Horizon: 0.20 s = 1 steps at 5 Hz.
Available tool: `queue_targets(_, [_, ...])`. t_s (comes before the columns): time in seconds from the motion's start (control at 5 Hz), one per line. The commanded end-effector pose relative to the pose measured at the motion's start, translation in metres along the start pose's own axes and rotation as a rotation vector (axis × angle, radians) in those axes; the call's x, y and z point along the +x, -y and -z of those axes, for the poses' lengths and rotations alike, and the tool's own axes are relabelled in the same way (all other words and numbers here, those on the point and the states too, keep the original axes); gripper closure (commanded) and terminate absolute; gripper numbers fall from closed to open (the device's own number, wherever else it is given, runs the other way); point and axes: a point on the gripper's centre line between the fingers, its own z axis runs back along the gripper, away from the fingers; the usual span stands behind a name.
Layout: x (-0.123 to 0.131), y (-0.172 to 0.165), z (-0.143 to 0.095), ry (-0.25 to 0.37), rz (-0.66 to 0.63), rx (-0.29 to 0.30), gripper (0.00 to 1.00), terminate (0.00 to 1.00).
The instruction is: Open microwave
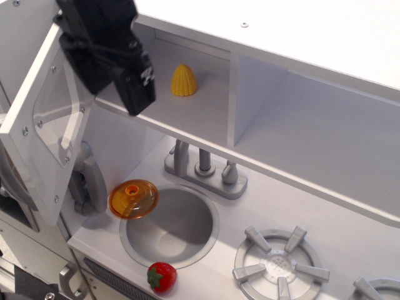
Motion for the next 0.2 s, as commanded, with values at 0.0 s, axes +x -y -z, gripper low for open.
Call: queue_targets(0.0, [0.0091, -0.0056, -0.0236, 0.037, 0.0, 0.018, 0.0, 1.0])
